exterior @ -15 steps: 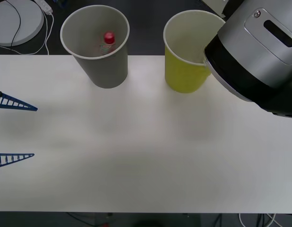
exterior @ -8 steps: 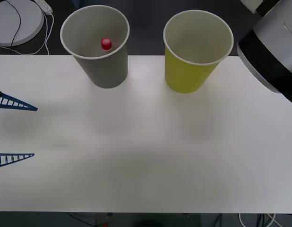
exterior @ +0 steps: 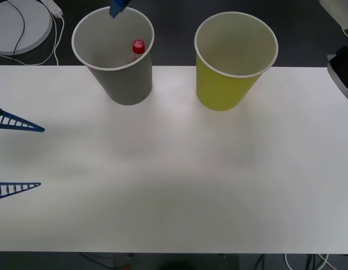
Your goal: Put the can into the green bin and the plastic bottle into the gray bin
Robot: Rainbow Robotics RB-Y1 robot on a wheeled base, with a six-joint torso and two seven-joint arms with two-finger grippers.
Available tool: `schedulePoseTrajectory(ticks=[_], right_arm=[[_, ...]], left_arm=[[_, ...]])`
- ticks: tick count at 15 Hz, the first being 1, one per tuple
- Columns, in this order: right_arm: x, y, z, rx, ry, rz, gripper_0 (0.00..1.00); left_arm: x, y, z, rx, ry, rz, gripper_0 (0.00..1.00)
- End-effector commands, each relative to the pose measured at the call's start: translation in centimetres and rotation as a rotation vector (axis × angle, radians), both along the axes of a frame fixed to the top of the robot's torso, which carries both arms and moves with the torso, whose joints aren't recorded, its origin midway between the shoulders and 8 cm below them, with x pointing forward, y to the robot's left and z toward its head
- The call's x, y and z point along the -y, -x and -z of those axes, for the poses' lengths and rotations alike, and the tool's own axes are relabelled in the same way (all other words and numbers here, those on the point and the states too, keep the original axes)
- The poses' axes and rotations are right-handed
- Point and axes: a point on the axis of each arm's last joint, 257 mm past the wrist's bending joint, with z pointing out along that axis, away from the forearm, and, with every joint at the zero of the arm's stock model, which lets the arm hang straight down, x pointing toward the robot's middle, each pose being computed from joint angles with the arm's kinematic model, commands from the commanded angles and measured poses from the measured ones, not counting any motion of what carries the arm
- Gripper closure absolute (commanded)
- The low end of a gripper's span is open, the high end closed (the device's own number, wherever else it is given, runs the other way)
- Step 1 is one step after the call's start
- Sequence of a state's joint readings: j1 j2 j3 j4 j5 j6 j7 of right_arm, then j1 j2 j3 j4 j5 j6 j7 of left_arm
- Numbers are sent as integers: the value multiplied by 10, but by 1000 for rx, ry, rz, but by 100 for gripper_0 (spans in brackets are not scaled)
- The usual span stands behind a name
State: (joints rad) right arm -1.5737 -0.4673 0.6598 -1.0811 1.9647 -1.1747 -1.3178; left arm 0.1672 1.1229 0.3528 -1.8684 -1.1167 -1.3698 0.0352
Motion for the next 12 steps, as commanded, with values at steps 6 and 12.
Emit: schedulePoseTrajectory(ticks=[6,12], right_arm=[[30,38,9,43,-30,-104,0],[57,82,28,74,-38,-222,0]], left_arm=[[0,0,0,0,0,0,0],[0,0,0,0,0,0,0]])
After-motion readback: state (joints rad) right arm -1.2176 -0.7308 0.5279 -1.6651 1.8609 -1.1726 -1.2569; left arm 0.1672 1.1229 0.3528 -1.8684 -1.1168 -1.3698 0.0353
